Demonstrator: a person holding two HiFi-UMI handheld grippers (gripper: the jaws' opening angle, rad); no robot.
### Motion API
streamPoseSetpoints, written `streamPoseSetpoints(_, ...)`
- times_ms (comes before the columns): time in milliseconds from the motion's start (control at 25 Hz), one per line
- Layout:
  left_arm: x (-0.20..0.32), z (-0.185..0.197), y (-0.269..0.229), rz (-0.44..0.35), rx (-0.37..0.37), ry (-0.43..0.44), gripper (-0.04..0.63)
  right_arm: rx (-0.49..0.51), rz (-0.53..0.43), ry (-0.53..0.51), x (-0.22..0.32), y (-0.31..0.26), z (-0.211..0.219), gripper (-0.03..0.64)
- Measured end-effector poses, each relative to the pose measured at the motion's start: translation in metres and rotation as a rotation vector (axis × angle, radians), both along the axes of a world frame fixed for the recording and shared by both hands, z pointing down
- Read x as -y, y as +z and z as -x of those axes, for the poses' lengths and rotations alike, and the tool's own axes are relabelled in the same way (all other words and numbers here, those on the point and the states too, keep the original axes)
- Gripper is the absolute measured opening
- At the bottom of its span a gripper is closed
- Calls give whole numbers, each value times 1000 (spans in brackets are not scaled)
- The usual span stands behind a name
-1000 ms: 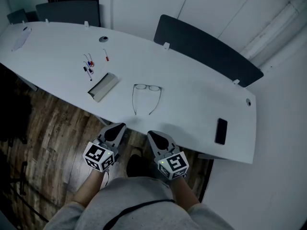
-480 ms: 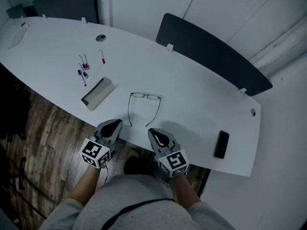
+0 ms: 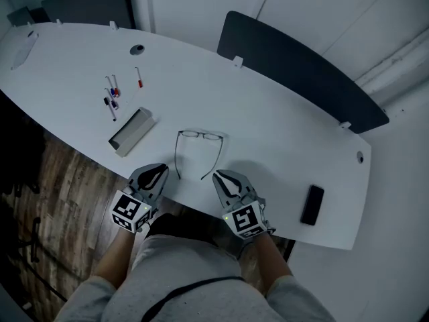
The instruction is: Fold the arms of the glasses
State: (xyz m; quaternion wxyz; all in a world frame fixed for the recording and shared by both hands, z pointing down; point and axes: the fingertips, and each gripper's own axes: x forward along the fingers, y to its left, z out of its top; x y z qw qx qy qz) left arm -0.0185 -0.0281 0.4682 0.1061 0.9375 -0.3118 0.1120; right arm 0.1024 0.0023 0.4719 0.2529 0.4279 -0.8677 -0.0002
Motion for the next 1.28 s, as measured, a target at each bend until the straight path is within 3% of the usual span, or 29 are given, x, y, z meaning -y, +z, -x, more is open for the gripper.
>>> streamPoseSetpoints(160, 7, 10, 12, -40, 99, 8, 18, -283, -55, -66, 9, 17, -16, 21)
streamPoseSetpoints(240, 13, 13, 17, -58, 152, 16, 75, -395, -64, -87, 12, 28, -22, 23)
streamPoseSetpoints(360, 18, 13, 26, -91, 238, 46, 118, -505, -63, -117, 14, 42, -26, 96)
streamPoseSetpoints(600, 32, 3, 43, -227, 461, 179, 133, -719, -149, -137, 34, 55, -32, 142)
streamPoseSetpoints(720, 42, 0, 50, -279, 537, 206, 140, -810, -177, -147, 47, 62, -36, 162)
streamPoseSetpoints(1080, 61, -3, 59, -284, 565, 229, 140, -883, -234, -165, 70, 67, -30, 173)
streamPoseSetpoints(1280, 63, -7, 62, -287, 569, 257, 140, -983, -316, -172, 77, 66, -30, 173)
